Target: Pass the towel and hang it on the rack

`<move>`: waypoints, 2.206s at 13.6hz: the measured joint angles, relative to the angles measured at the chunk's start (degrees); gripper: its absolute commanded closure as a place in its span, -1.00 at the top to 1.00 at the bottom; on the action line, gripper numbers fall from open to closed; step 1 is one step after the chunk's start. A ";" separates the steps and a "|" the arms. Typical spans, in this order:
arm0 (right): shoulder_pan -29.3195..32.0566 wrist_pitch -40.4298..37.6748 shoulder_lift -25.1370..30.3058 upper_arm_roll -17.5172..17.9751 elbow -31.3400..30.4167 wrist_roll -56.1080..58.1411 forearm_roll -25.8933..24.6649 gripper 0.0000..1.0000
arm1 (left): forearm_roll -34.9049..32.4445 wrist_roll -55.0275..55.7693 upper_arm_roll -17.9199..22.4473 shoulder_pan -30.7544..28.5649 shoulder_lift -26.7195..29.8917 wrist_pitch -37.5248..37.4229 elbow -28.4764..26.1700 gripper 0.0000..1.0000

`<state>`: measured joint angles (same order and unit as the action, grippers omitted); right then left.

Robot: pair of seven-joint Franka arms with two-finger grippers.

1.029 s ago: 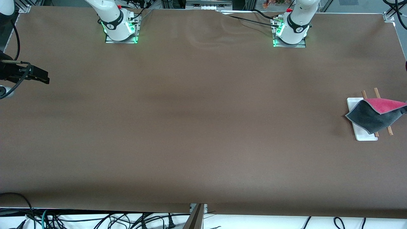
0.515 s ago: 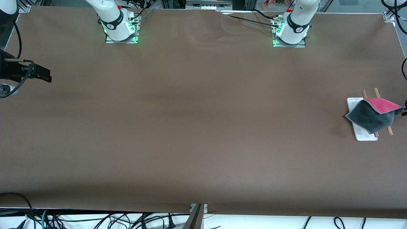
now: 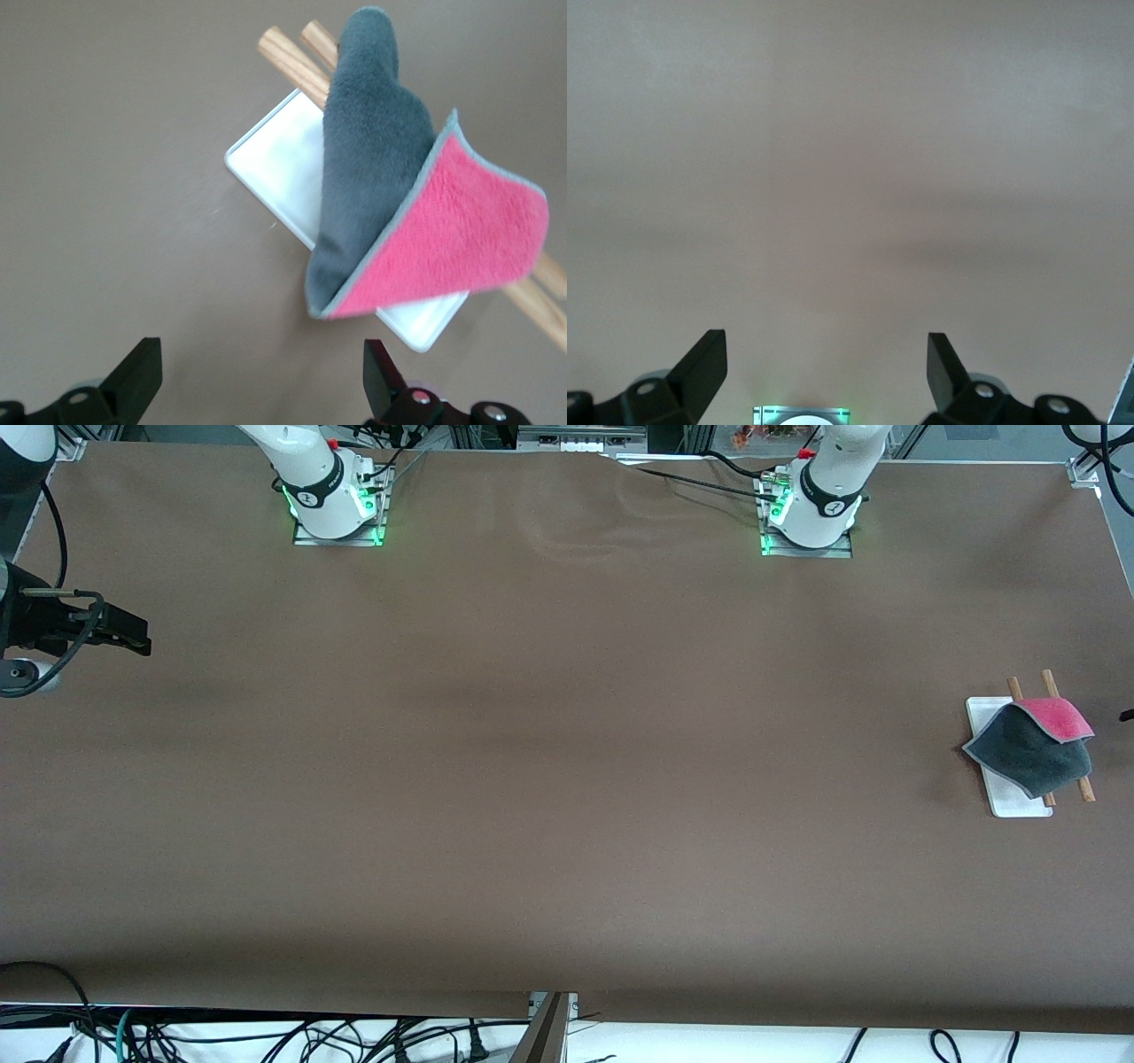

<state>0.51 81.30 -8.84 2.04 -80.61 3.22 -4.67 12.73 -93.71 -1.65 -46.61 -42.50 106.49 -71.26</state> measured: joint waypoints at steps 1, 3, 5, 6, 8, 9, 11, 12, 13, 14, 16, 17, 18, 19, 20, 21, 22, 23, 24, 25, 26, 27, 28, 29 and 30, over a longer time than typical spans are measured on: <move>-0.02 0.08 0.00 0.17 0.00 0.00 0.36 1.00 | -1.67 0.28 -0.21 0.16 1.93 -1.24 0.78 1.00; -0.05 0.25 -0.02 0.25 0.06 0.00 0.72 1.00 | -4.07 3.33 -0.90 1.45 7.46 -7.39 1.40 1.00; -0.05 0.32 -0.16 0.25 0.24 0.00 0.78 1.00 | -6.27 11.02 -1.35 5.57 13.00 -14.33 1.43 1.00; -0.04 0.35 -0.27 0.25 0.31 0.00 0.78 1.00 | -6.85 16.28 -1.45 8.88 15.26 -17.11 1.38 1.00; -0.04 0.39 -0.43 0.24 0.33 0.00 0.79 1.00 | -7.79 27.28 -1.55 16.20 17.73 -20.20 1.09 1.00; -0.04 0.44 -0.45 0.24 0.34 0.00 0.79 1.00 | -8.01 32.99 -1.58 19.66 18.03 -21.32 0.91 1.00; -0.04 0.48 -0.45 0.24 0.39 0.00 0.80 1.00 | -8.07 45.24 -2.13 25.20 18.05 -23.63 0.37 1.00; -0.03 0.49 -0.46 0.24 0.40 0.00 0.80 1.00 | -8.07 51.21 -3.19 27.10 18.05 -24.06 0.27 1.00; -0.02 0.50 -0.46 0.24 0.41 0.00 0.80 1.00 | -8.08 56.79 -4.68 28.46 18.08 -24.26 0.27 1.00; -0.02 0.50 -0.45 0.24 0.41 0.00 0.80 1.00 | -8.10 61.62 -6.14 29.60 18.16 -24.37 0.27 1.00; -0.02 0.51 -0.46 0.23 0.42 0.00 0.80 1.00 | -8.25 69.48 -7.79 31.89 18.53 -24.70 0.25 1.00; -0.02 0.52 -0.45 0.23 0.42 0.00 0.80 1.00 | -8.32 73.55 -7.93 33.44 18.98 -24.80 0.13 1.00; -0.02 0.54 -0.45 0.23 0.43 0.00 0.80 1.00 | -9.22 78.14 -7.95 35.62 19.92 -24.88 -0.48 1.00; -0.01 0.55 -0.45 0.23 0.43 0.00 0.80 1.00 | -11.82 82.82 -7.98 38.48 21.49 -24.63 -1.78 1.00; -0.01 0.55 -0.46 0.23 0.43 0.00 0.80 1.00 | -14.18 86.47 -7.83 41.52 23.59 -23.51 -3.73 1.00; -0.01 0.56 -0.46 0.22 0.44 0.00 0.80 1.00 | -15.57 89.06 -6.98 44.38 26.12 -21.08 -6.36 1.00; -0.01 0.56 -0.46 0.22 0.44 0.00 0.80 1.00 | -16.10 90.37 -5.02 46.82 29.20 -17.36 -9.93 1.00; -0.01 0.56 -0.47 0.22 0.44 0.00 0.80 1.00 | -16.14 90.49 -2.73 48.49 32.31 -13.61 -14.05 1.00; -0.01 0.56 -0.48 0.22 0.44 0.00 0.80 1.00 | -16.11 90.47 -0.81 49.41 35.63 -10.22 -18.91 1.00; -0.01 0.56 -0.47 0.22 0.44 0.00 0.80 1.00 | -15.60 90.44 0.34 49.63 38.51 -7.92 -23.27 1.00; -0.01 0.57 -0.48 0.22 0.44 0.00 0.80 1.00 | -14.28 90.44 1.11 49.66 40.47 -6.61 -26.37 1.00; -0.01 0.57 -0.47 0.22 0.44 0.00 0.80 1.00 | -13.16 90.44 1.62 49.67 41.55 -5.85 -28.26 1.00; -0.01 0.57 -0.48 0.22 0.44 0.00 0.80 1.00 | -12.49 90.45 1.87 49.67 42.02 -5.23 -29.29 1.00; -0.01 0.58 -0.47 0.22 0.44 0.00 0.80 1.00 | -12.36 90.72 1.92 49.69 42.08 -5.01 -29.65 1.00; -0.01 0.58 -0.48 0.22 0.44 0.00 0.80 1.00 | -12.36 91.21 1.92 49.73 42.09 -4.87 -29.74 1.00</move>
